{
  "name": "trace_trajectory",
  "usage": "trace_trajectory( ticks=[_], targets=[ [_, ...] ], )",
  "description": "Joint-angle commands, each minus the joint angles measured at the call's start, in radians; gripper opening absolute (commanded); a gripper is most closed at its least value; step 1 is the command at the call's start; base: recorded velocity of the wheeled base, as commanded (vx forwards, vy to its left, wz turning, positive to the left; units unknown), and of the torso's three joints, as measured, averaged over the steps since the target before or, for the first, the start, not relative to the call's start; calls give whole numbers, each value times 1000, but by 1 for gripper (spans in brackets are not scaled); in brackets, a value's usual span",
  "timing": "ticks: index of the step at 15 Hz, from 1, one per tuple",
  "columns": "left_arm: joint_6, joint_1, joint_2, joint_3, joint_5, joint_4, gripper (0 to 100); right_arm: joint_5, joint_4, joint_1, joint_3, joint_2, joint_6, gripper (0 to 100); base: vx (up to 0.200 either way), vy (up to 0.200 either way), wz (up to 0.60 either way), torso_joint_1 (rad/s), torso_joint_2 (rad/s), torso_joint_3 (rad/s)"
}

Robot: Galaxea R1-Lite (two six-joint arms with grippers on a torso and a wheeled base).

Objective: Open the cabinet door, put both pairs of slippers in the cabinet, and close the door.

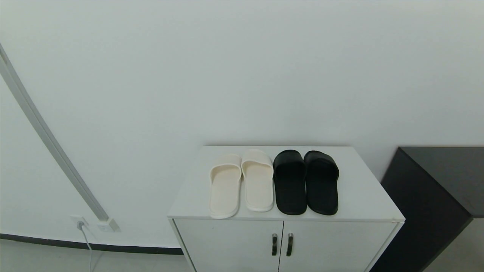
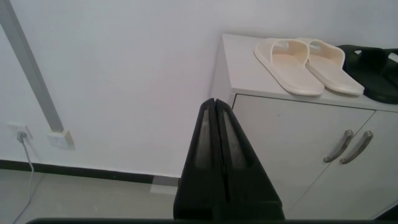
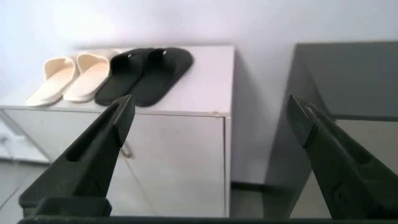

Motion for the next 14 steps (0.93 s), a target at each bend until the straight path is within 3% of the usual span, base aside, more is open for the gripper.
trace_trajectory(
  ticks=[1, 3, 6, 8, 10, 14],
  targets=[
    [0, 0, 2, 0, 0, 0, 0, 74, -175, 38, 12, 380, 11, 100, 0, 0, 0, 0, 0, 0],
    [3, 0, 2, 0, -2, 0, 0, 51, -316, 133, 10, 533, 37, 100, 0, 0, 0, 0, 0, 0],
    [6, 0, 2, 0, -3, 0, 0, -166, -514, 400, -15, 743, 97, 100, 0, 0, 0, 0, 0, 0],
    [6, 0, 2, 0, -3, 0, 0, -316, -547, 555, -57, 854, 172, 100, 0, 0, 0, 0, 0, 0],
    [10, 0, 2, 0, -3, 0, 0, -356, -552, 601, -130, 957, 222, 100, 0, 0, 0, 0, 0, 0],
    [12, 0, 2, 0, -5, 0, 0, -419, -603, 609, -212, 1121, 244, 100, 0, 0, 0, 0, 0, 0]
  ],
)
